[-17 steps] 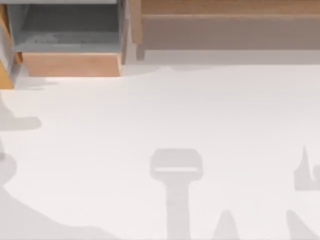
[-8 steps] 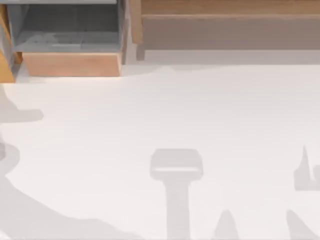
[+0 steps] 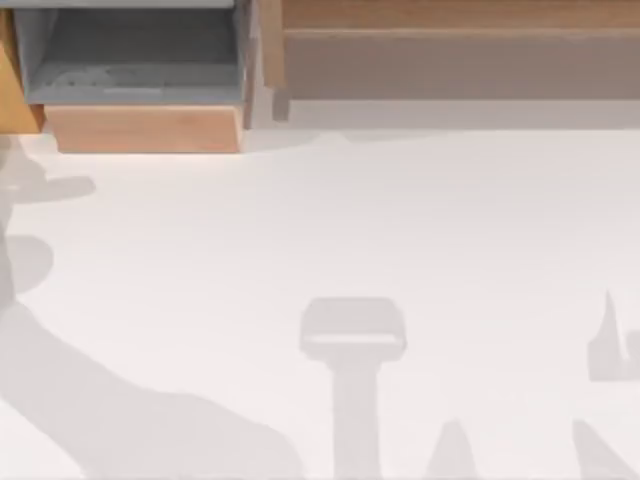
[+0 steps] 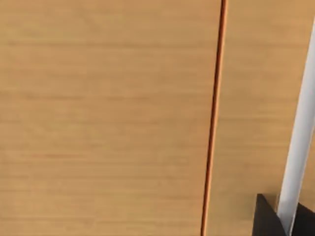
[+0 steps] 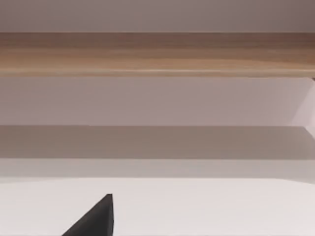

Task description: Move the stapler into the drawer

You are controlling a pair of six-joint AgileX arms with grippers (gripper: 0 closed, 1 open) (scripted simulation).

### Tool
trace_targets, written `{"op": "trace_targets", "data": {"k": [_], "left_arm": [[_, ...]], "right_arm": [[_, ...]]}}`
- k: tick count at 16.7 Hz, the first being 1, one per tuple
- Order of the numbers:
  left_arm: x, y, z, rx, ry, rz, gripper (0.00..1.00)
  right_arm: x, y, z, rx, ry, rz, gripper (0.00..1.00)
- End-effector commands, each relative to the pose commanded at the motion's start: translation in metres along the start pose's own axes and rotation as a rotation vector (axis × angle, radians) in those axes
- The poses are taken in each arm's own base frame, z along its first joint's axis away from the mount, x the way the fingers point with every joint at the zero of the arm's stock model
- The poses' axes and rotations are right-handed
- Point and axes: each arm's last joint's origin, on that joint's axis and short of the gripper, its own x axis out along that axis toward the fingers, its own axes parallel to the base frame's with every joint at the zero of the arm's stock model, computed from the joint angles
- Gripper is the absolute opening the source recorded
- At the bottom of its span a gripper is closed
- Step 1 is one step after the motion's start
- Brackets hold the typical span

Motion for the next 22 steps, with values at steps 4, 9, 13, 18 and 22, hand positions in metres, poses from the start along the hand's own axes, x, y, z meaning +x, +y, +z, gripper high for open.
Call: {"op": "trace_targets", "data": {"k": [4, 9, 13, 18, 22], "left_arm": [[0.0064, 0.0007, 0.0009, -0.001, -0.001, 0.000, 0.00], [0.0064, 0.0007, 0.0009, -0.001, -0.001, 0.000, 0.23], [0.0064, 0.0007, 0.0009, -0.001, -0.001, 0.000, 0.53], [0.0064, 0.0007, 0.0009, -0.001, -0.001, 0.000, 0.90], [0.0064, 0.0007, 0.0009, -0.001, -0.001, 0.000, 1.00]], "right_arm": [[0.0000, 0.0000, 0.0000, 0.000, 0.000, 0.000, 1.00], [0.0000, 0.0000, 0.0000, 0.000, 0.000, 0.000, 1.00], [0.0000, 0.0000, 0.0000, 0.000, 0.000, 0.000, 1.00], [0.0000, 0.0000, 0.0000, 0.000, 0.000, 0.000, 1.00], [0.0000, 0.0000, 0.0000, 0.000, 0.000, 0.000, 1.00]]}}
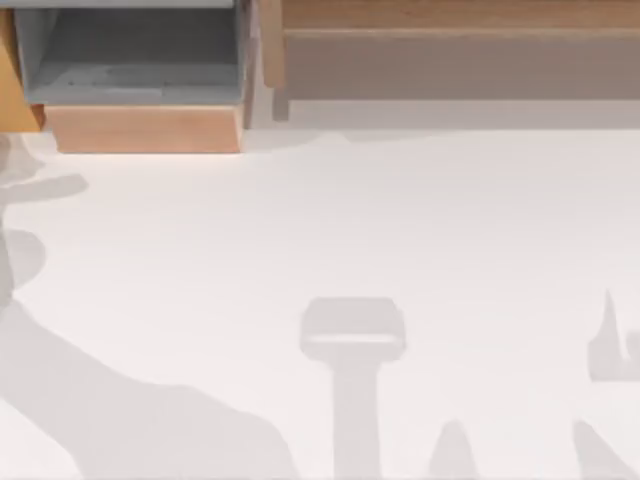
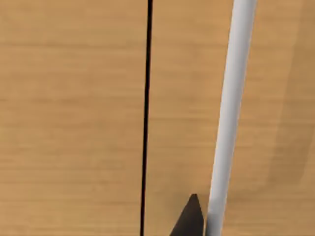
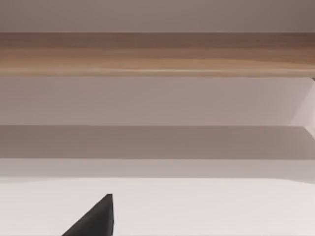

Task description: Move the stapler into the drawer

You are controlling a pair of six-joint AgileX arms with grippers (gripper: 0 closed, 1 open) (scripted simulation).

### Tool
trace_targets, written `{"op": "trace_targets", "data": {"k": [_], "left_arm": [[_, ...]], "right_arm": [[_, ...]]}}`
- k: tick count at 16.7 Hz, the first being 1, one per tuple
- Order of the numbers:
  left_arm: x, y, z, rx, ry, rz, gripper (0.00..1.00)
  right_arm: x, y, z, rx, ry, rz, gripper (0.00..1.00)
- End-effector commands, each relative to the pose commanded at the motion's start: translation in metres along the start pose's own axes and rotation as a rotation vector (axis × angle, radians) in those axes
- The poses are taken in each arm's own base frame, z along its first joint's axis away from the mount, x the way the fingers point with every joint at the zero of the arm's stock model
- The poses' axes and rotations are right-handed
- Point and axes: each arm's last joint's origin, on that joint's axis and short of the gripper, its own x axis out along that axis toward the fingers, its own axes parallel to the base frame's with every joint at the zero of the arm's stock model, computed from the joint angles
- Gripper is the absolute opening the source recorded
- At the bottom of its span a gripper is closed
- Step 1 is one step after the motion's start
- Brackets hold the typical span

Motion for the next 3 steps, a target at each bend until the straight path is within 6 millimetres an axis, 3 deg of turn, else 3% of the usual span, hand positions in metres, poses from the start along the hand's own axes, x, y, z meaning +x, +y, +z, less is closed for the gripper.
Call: {"op": "trace_targets", "data": {"k": [3], "left_arm": [[0.0000, 0.0000, 0.0000, 0.000, 0.000, 0.000, 1.00]], "right_arm": [[0.0000, 0.0000, 0.0000, 0.000, 0.000, 0.000, 1.00]]}}
